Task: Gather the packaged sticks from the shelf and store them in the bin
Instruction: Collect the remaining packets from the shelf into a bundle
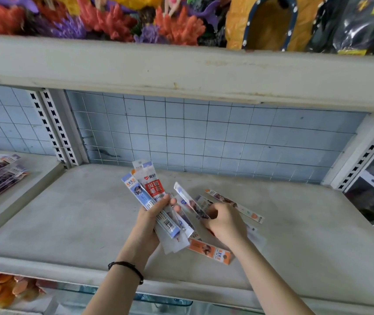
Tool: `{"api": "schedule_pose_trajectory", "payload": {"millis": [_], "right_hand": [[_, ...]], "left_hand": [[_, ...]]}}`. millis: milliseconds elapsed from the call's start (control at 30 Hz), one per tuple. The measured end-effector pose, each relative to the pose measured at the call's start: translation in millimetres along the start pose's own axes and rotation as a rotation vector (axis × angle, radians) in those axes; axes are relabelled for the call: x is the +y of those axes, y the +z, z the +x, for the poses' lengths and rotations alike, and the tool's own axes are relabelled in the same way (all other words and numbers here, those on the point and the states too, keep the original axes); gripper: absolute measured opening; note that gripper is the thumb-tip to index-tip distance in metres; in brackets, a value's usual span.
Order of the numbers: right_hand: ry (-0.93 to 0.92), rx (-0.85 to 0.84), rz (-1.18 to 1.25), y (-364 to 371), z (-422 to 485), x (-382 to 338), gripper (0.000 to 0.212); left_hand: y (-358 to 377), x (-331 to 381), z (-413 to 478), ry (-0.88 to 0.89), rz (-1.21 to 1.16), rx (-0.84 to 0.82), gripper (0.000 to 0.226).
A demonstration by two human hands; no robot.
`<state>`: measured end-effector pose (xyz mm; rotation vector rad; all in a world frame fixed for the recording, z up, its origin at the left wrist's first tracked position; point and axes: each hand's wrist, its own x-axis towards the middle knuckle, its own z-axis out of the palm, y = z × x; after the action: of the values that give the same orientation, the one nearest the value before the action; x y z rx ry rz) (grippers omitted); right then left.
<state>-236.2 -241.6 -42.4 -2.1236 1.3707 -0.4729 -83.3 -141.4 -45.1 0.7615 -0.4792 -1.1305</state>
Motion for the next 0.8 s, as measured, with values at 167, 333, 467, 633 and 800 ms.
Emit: {"api": "schedule_pose_trajectory", "payload": {"millis": [167, 333, 467, 633, 800], "right_hand": [[0.004, 0.045, 0.388, -13, 2, 3, 0.009], [0.077, 0.061, 1.044, -37, 4, 2, 0.012], [0.042, 0.111, 1.258, -62, 7, 2, 0.013], [0.008, -0.129, 1.172, -62, 1, -9, 0.02], [0.083, -0.085, 1.115, -37, -6, -24, 0.023]], "left_hand": [[-3, -3, 0, 0.005, 0.118, 0.076, 0.013], [2, 0, -3, -0.026, 0.114, 0.154, 0.032], [6, -1, -5, -0.027, 0.122, 0.134, 0.03], [18, -7, -5, -0.186, 0.231, -0.065, 0.036], [36, -17, -2, -0.232, 0.236, -0.148, 0.04]]}}
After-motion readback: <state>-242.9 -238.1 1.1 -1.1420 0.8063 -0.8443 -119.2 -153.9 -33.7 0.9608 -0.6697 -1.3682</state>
